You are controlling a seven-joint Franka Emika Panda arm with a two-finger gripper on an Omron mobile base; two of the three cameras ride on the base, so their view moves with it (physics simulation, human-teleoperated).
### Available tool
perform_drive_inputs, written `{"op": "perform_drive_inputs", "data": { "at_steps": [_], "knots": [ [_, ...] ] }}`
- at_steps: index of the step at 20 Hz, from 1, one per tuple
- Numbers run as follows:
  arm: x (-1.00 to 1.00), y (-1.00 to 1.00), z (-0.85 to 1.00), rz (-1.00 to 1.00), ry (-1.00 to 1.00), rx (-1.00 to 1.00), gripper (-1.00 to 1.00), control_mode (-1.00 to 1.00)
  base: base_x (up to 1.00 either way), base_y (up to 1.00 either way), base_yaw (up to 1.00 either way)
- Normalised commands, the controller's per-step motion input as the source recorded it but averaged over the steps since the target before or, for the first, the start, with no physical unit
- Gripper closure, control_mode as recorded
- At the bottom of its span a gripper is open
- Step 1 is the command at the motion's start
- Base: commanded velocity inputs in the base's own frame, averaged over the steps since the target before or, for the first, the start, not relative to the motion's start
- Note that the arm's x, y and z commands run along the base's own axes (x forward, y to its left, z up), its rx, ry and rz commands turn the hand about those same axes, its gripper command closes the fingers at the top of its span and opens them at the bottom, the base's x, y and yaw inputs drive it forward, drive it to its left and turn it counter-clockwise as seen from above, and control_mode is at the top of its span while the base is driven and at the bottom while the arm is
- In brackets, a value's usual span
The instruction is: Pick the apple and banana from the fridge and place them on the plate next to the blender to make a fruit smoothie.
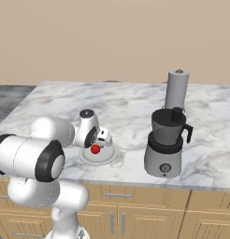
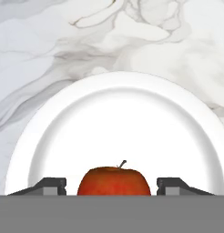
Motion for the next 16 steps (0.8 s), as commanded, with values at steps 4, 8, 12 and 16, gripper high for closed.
{"op": "perform_drive_inputs", "data": {
  "at_steps": [4,8,12,16],
  "knots": [
    [-0.04,0.00,0.10,-0.01,0.00,0.00,-1.00,-1.00,0.00,0.00,0.00],
    [-0.19,0.00,0.49,-0.01,0.00,0.00,-1.00,-1.00,0.00,0.00,0.00],
    [-0.65,0.00,0.72,0.00,-0.03,0.00,-1.00,-1.00,0.00,0.00,0.00],
    [-0.96,0.00,0.71,0.00,-0.10,0.00,-1.00,-1.00,0.00,0.00,0.00]
  ]
}}
